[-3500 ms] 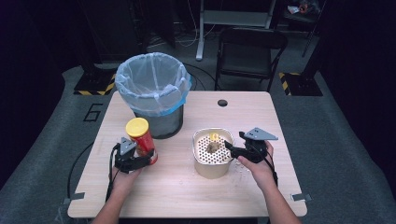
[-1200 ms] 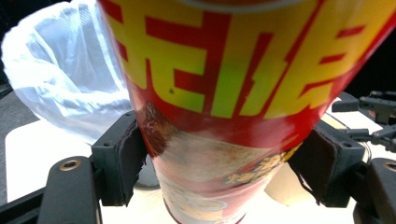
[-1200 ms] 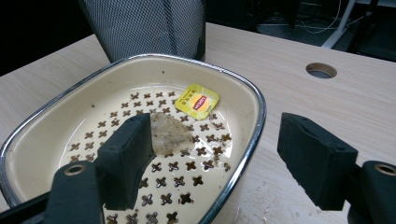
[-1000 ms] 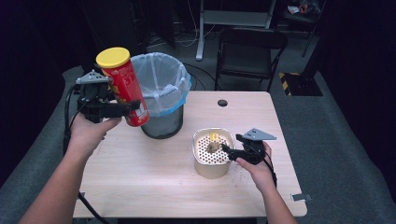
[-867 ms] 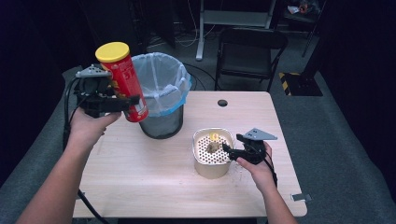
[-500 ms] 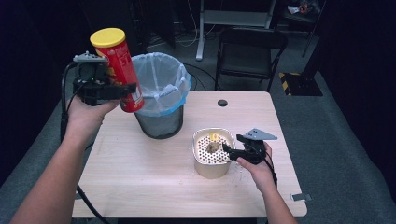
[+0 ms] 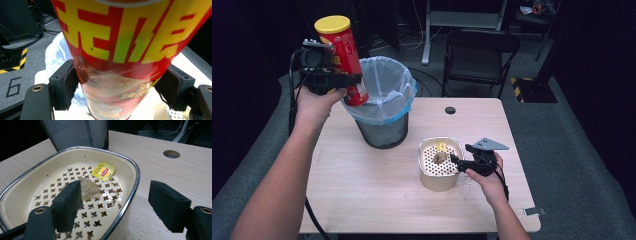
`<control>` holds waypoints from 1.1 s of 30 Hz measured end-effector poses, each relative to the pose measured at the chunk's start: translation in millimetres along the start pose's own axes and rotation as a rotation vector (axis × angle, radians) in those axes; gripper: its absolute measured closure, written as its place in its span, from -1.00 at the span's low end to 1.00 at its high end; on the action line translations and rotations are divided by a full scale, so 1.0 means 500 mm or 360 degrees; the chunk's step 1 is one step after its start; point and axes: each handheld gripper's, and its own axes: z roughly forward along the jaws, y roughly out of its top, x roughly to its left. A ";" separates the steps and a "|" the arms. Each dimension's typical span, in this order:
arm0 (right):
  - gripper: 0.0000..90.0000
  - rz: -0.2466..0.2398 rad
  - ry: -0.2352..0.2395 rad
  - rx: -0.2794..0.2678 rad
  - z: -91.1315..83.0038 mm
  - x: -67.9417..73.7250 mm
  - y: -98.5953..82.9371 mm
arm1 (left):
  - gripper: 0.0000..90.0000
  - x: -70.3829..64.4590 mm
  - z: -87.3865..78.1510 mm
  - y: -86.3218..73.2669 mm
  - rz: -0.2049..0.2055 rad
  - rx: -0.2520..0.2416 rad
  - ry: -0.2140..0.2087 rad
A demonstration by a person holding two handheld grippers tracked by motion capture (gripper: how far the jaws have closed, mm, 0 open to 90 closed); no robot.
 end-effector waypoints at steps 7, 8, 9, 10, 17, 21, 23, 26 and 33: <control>-0.42 -0.0008 -0.0019 -0.0003 0.001 0.001 -0.002 | -0.46 -0.007 0.042 0.014 -0.0032 -0.0012 0.0035; -0.41 -0.0008 -0.0018 -0.0006 0.001 0.000 -0.002 | -0.46 -0.008 0.049 0.015 -0.0034 -0.0013 0.0041; -0.41 -0.0003 -0.0019 -0.0006 0.001 0.000 -0.002 | -0.46 -0.009 0.054 0.015 -0.0033 -0.0016 0.0053; -0.41 0.0002 -0.0023 -0.0005 0.000 0.000 -0.003 | -0.46 -0.011 0.062 0.017 -0.0034 -0.0013 0.0065; -0.41 0.0008 -0.0033 -0.0005 0.000 -0.005 -0.005 | -0.47 -0.012 0.107 0.021 -0.0060 -0.0018 0.0084; -0.41 0.0001 -0.0034 -0.0006 0.000 -0.007 -0.005 | -0.47 -0.006 0.129 0.021 -0.0077 -0.0005 0.0105; -0.41 0.0000 -0.0033 -0.0007 0.001 -0.007 -0.006 | -0.47 -0.002 0.137 0.019 -0.0086 -0.0006 0.0110; -0.41 -0.0001 -0.0032 -0.0006 0.002 -0.007 -0.006 | -0.47 0.002 0.147 0.016 -0.0098 -0.0013 0.0118; -0.41 -0.0003 -0.0025 -0.0007 0.003 -0.005 -0.006 | -0.47 0.005 0.168 0.012 -0.0108 0.0005 0.0148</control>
